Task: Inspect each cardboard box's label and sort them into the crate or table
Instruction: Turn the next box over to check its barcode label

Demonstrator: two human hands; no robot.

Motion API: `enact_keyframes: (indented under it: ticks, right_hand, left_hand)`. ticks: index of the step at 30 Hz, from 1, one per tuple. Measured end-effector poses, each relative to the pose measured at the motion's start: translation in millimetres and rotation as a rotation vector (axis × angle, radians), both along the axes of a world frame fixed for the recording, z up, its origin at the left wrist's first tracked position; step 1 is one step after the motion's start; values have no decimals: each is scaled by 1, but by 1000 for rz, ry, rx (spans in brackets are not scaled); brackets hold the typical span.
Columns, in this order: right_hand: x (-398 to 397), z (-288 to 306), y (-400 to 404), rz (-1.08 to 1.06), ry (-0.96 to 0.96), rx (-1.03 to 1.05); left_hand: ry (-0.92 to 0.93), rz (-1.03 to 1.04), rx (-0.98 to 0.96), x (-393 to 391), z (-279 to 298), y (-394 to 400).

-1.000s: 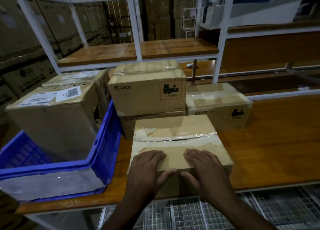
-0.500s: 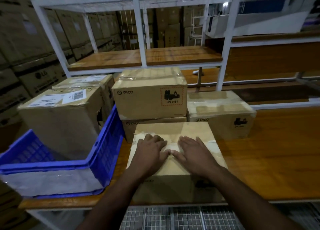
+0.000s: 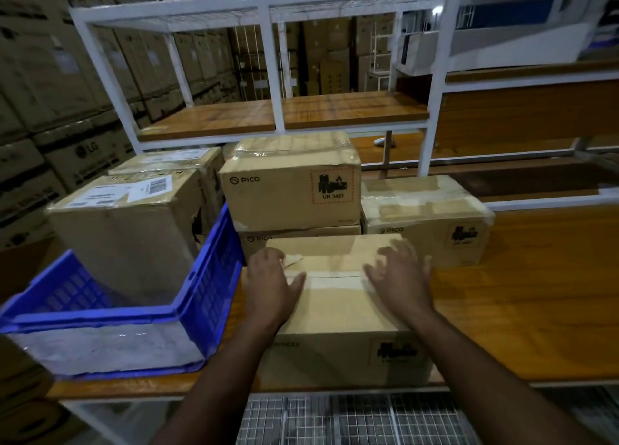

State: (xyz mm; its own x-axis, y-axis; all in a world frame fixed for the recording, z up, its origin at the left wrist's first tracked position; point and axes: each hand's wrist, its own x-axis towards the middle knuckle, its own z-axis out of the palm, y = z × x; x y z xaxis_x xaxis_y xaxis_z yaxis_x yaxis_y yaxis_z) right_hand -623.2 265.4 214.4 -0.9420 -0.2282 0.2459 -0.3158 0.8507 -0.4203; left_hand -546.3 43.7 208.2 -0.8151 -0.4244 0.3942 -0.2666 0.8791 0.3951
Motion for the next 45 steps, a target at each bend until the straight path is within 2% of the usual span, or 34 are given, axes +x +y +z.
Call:
enact_keyframes:
  ticks: [2,5,7,10,15,17,23,26,29,32,34,39,45]
  right_hand:
    - [-2,1,10,-139,-99,-105]
    - [-3,5,21,-108,-257,-237]
    - [4,4,28,-73,-209,-251]
    - [20,4,37,-54,-84,-312]
    - [38,9,43,-68,89,-599]
    - [42,9,45,-69,78,-621]
    - [51,-1,53,-82,67,-521]
    - [59,2,52,-99,129,-407]
    - [62,13,49,-61,261,-220]
    - [65,30,41,72,402,73]
    - [66,34,35,134,413,166]
    - [70,30,27,137,384,253]
    - [69,32,10,254,329,181]
  left_hand:
    - [-35,123,191,5,0,-7]
    - [-169,124,365,11,2,-13]
    - [-142,96,358,21,3,-11]
    - [16,88,409,43,6,-4]
    - [320,37,551,65,9,12]
    - [355,47,555,68,4,16]
    - [339,43,542,78,-7,17]
    - [340,-33,447,81,2,11]
    - [280,-161,123,77,20,12]
    - [216,-242,-166,72,32,17]
    - [165,-268,-203,71,32,18]
    - [112,-214,-233,76,19,26]
    - [33,-234,-265,67,30,38]
